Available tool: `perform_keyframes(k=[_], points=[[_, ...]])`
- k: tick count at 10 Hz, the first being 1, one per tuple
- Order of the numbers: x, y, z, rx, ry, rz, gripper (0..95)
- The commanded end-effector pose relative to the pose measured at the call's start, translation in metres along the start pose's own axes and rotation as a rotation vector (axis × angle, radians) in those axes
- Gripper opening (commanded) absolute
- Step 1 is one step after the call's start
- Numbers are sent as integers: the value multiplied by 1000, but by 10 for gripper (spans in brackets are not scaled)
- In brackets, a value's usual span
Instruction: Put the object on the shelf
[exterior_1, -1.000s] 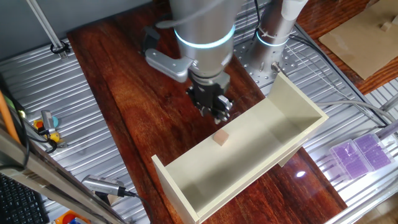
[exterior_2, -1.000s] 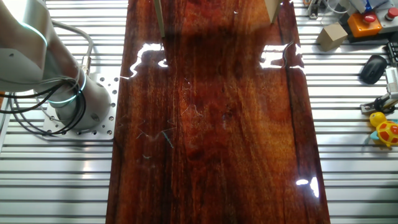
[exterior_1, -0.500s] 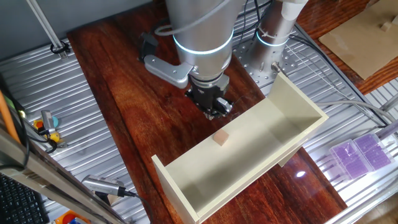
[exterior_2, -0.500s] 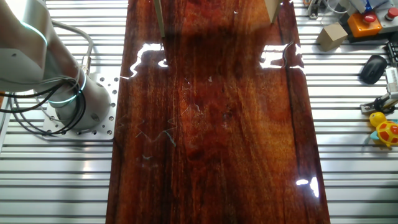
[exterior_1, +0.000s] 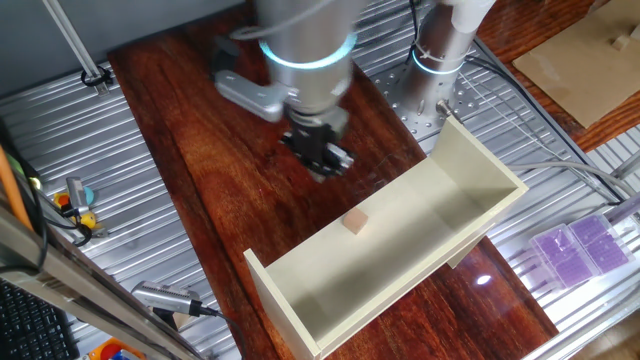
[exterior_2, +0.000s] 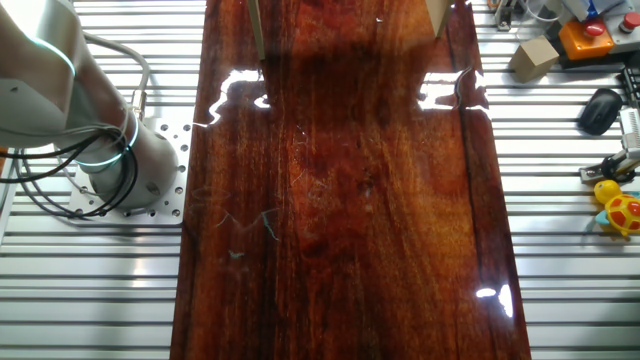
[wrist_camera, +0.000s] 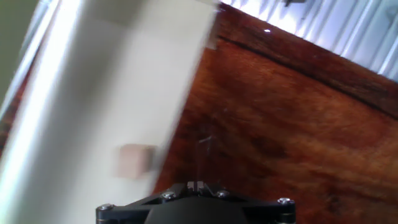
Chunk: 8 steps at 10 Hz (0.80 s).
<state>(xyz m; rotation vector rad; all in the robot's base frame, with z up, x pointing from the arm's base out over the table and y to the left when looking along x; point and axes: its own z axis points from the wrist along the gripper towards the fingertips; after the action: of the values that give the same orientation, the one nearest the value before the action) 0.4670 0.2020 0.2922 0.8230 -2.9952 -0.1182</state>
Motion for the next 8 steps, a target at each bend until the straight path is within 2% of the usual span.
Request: perform_keyframes(k=[1,3,5,6,8], points=[[-1,-40,10,-2,5,-203,0],[-1,-40,10,-10,-4,-134,0],[-1,-40,10,5,7,-51,0],[-1,-40,10,6,-9,-5,0],[-1,-40,10,12,-6,57,0]])
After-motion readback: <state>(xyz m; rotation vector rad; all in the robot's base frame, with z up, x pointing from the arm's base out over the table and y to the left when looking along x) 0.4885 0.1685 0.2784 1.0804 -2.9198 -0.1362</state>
